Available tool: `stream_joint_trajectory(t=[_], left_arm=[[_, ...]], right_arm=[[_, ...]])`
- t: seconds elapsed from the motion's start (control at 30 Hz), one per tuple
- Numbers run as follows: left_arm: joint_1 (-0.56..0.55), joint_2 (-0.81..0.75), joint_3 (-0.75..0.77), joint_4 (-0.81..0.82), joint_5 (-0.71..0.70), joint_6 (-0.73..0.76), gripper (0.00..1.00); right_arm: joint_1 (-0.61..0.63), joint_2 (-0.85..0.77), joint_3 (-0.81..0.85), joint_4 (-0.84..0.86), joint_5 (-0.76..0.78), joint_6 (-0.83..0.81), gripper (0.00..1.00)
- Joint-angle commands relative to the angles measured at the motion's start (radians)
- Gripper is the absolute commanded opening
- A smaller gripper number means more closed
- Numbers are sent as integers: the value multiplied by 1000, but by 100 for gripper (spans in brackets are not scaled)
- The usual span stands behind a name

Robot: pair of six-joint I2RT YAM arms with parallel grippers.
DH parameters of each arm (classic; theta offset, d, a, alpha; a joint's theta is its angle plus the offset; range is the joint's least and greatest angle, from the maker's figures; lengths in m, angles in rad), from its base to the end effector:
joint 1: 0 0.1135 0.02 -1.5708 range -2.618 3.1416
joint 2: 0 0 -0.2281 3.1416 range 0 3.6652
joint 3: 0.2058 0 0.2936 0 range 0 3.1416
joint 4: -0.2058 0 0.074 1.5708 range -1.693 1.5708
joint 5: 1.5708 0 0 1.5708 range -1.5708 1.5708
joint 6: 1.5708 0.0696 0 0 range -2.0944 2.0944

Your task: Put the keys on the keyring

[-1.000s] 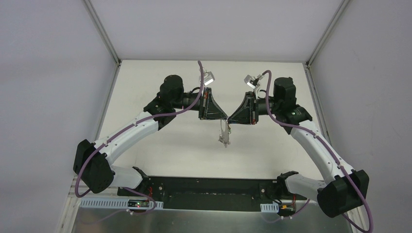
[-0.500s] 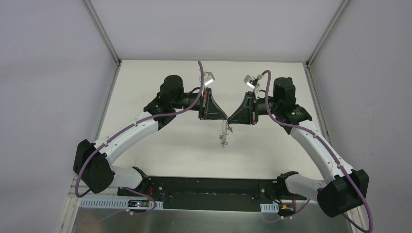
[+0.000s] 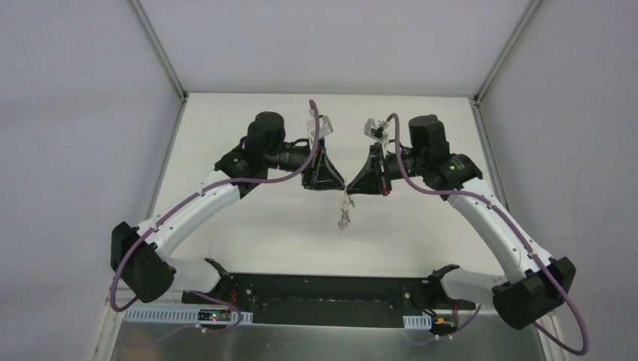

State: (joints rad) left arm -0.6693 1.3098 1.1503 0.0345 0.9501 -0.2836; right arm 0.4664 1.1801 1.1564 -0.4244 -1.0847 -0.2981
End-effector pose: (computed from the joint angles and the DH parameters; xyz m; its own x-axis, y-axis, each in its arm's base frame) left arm 0.2535 -0.2727 0.3332 -0.3720 0.0868 -0.9242 0.9268 -0.0212 -0.3750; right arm 0.2563 0.1979 0.3314 -0.0992 -0.2035 -0.9740 -0.9948 -0.0009 0.1015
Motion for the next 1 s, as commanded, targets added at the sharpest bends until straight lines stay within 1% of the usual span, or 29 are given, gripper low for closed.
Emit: stream_joint_trajectory(t=[0.0, 0.13, 0.23, 0.43, 0.57, 0.77, 0.97], left_arm=[[8, -70, 77, -195, -11, 216, 31], [8, -85, 84, -243, -5, 274, 41], [8, -85, 76, -249, 8, 306, 45], [5, -63, 81, -245, 18, 325, 47], [-2, -37, 93, -236, -10, 316, 48], [-9, 0, 94, -189, -10, 235, 46], [-16, 26, 87, -129, 22, 163, 34]], right_arm=[[49, 17, 72, -160, 87, -171, 0], [63, 30, 72, -157, 86, -175, 0], [66, 33, 72, -137, 72, -159, 0], [67, 39, 69, -112, 36, -128, 0], [67, 36, 58, -90, 19, -114, 0], [66, 35, 39, -68, 17, -108, 0], [65, 32, 34, -62, 18, -104, 0]])
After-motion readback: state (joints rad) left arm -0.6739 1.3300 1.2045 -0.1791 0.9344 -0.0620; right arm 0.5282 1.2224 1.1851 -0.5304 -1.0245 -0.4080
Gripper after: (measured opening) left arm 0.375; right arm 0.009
